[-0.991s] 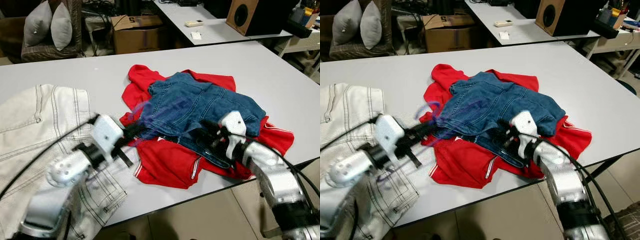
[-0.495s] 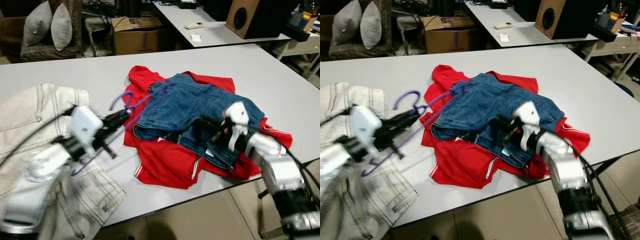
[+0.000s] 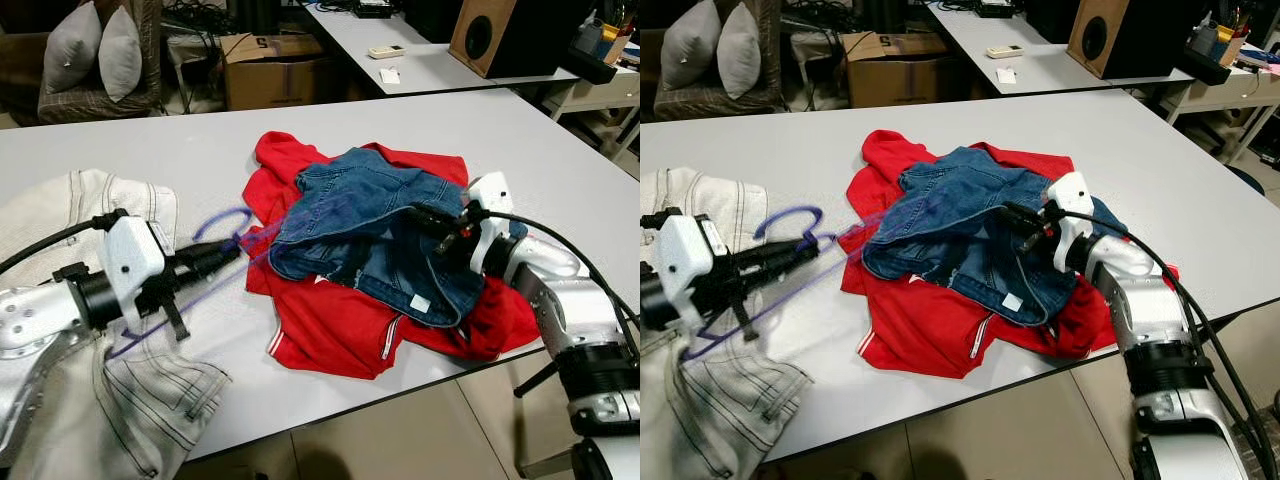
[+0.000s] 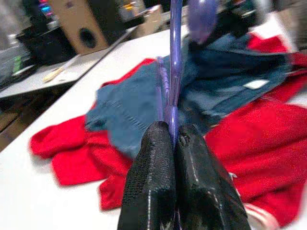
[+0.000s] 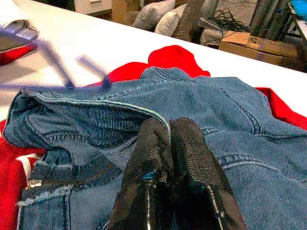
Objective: Hang hanger
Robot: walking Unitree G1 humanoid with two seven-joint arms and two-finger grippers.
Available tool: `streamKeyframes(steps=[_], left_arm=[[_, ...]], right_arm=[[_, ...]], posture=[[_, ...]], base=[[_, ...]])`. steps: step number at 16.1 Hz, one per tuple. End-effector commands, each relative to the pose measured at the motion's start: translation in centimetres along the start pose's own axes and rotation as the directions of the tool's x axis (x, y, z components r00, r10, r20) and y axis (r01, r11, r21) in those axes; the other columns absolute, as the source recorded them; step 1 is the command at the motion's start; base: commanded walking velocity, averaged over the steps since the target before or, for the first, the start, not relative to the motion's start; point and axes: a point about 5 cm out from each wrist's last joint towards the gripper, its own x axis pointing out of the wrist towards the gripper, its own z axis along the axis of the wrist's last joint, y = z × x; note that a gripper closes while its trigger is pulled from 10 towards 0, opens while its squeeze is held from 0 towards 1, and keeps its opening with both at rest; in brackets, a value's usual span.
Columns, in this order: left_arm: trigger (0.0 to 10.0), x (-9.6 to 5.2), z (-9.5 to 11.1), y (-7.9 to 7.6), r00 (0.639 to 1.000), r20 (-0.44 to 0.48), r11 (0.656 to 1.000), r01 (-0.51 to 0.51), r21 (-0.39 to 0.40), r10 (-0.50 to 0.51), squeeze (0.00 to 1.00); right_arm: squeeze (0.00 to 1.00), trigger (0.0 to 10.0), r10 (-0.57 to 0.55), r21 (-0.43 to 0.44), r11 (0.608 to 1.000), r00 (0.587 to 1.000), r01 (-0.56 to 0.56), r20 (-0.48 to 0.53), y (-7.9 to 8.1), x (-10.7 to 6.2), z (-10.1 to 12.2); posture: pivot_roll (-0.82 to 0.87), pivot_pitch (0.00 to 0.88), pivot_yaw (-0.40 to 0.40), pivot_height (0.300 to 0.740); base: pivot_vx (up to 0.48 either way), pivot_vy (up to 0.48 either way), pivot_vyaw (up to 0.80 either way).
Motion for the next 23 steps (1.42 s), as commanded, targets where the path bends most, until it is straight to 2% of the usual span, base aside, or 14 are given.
streamKeyframes(steps=[1,4,6,9,10,12,13,15,17,20,22,23], left_arm=[[10.0,-0.1,0.3,-0.1,1.000,-0.008,1.000,0.025,0.006,-0.025,0.00],[10.0,-0.3,0.3,-0.5,0.997,-0.042,0.997,0.070,0.024,-0.069,0.00],[10.0,0.8,-0.2,-1.5,0.988,-0.070,0.988,0.145,0.059,-0.141,0.00],[10.0,1.9,-0.2,-2.1,0.981,-0.055,0.979,0.190,0.072,-0.186,0.00],[10.0,1.7,-0.2,-1.6,0.986,-0.063,0.985,0.157,0.076,-0.152,0.00],[10.0,0.3,-0.4,0.9,0.997,-0.072,0.993,0.019,0.117,-0.011,0.00],[10.0,-0.6,-0.2,2.1,0.998,-0.054,0.994,-0.039,0.103,0.045,0.00],[10.0,-1.5,0.3,2.6,0.998,0.003,0.996,-0.065,0.067,0.065,0.00],[10.0,-1.9,0.3,1.9,1.000,-0.010,0.999,-0.001,0.035,0.001,0.00],[10.0,-2.3,0.6,-0.1,0.995,-0.014,0.995,0.095,0.007,-0.095,0.00],[10.0,-2.6,1.0,-0.8,0.990,-0.011,0.989,0.143,-0.022,-0.143,0.00],[10.0,-2.1,1.0,-1.2,0.988,-0.023,0.988,0.152,-0.002,-0.152,0.00]], right_arm=[[0.00,0.0,-0.013,0.010,1.000,1.000,0.013,0.022,-0.6,-0.3,0.6],[0.00,0.0,-0.014,0.011,1.000,0.999,0.014,0.033,-0.8,-0.2,0.9],[0.00,0.0,0.010,0.008,1.000,0.998,-0.010,0.058,-0.5,0.2,1.5],[0.00,0.0,0.031,-0.004,1.000,0.997,-0.031,0.074,-0.1,0.5,2.1],[0.00,0.0,0.008,-0.012,1.000,0.998,-0.007,0.060,-0.3,0.4,2.0],[0.00,0.0,-0.008,-0.012,1.000,1.000,0.008,0.026,-0.7,0.1,1.3],[0.00,0.0,0.002,-0.011,1.000,1.000,-0.002,0.007,-0.5,-0.1,0.9],[0.00,0.0,-0.023,-0.004,1.000,0.999,0.023,-0.046,-0.6,-0.1,-0.1],[0.00,0.0,-0.069,0.010,0.997,0.995,0.070,-0.069,-1.1,0.0,-0.5],[0.00,0.0,-0.164,0.071,0.983,0.984,0.169,-0.071,-2.5,0.3,-0.4],[0.00,0.0,-0.176,0.108,0.978,0.983,0.180,-0.050,-2.7,0.8,-0.3],[0.00,0.0,-0.144,0.103,0.984,0.989,0.146,-0.033,-2.3,1.3,0.1]], posture=[[-0.02,0.031,-0.050,0.740],[-0.02,0.032,-0.052,0.740],[-0.01,0.031,-0.059,0.740],[-0.02,0.029,-0.049,0.740],[-0.02,0.028,-0.043,0.740],[-0.02,0.028,-0.042,0.740],[-0.02,0.028,-0.042,0.740],[-0.01,0.028,-0.056,0.740],[0.00,0.029,-0.061,0.740],[0.02,0.033,-0.078,0.740],[0.03,0.036,-0.089,0.740],[0.04,0.038,-0.094,0.740]], base=[[0.000,0.000,0.00],[0.000,0.000,0.00],[0.000,0.000,0.00],[0.000,0.000,0.00],[0.000,0.000,0.00],[0.000,0.000,0.00],[0.000,0.000,0.00],[0.000,0.000,0.00],[0.000,0.000,0.00],[0.000,0.000,0.00],[0.000,0.000,0.00],[0.000,0.000,0.00]])
